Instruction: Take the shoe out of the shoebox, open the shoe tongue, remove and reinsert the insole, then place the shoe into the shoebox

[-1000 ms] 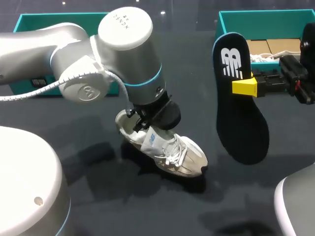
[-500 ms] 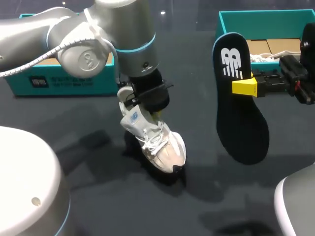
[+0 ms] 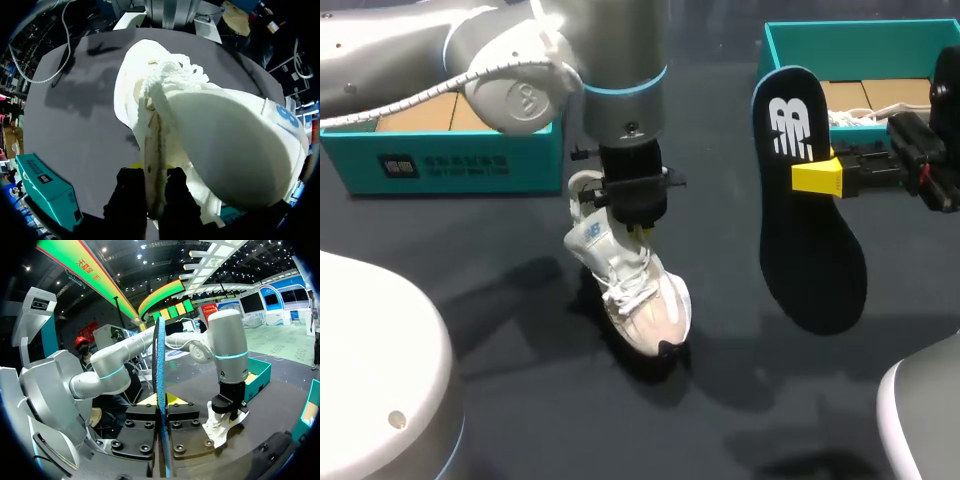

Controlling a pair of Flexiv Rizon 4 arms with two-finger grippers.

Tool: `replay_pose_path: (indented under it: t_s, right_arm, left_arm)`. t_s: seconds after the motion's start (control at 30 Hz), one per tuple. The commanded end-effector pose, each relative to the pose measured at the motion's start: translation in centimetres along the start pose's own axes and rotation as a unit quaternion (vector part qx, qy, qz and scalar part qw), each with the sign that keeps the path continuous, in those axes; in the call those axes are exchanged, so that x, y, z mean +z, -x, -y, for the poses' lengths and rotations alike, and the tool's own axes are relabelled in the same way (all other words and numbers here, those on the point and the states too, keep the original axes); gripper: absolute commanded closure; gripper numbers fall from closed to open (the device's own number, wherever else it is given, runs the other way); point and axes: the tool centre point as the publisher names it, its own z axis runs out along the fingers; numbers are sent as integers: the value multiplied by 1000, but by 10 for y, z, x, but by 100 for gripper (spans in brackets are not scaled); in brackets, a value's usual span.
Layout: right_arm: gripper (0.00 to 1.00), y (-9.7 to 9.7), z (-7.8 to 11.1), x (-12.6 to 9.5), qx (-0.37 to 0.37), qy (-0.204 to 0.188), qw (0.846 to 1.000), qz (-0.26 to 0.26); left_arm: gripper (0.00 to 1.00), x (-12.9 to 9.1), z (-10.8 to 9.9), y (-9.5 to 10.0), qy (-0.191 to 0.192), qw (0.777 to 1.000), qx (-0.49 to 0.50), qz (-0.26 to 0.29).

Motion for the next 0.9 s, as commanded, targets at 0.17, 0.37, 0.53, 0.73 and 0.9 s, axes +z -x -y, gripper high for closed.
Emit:
replay_pose_path:
  t_s: [0.17,0.37,0.53,0.73,0.9]
  right_arm:
    - [100,-3,5,0,0,3,1000,4]
    - [100,-3,5,0,0,3,1000,4]
    - [100,-3,5,0,0,3,1000,4]
    - [100,-3,5,0,0,3,1000,4]
    - [100,-3,5,0,0,3,1000,4]
  left_arm:
    - [100,10,1,17,-1,994,79,-75]
    - [100,28,8,21,-23,991,93,-91]
    - [100,43,7,23,-42,989,95,-103]
    - [100,55,6,23,-53,986,106,-115]
    - [100,64,9,24,-68,984,109,-123]
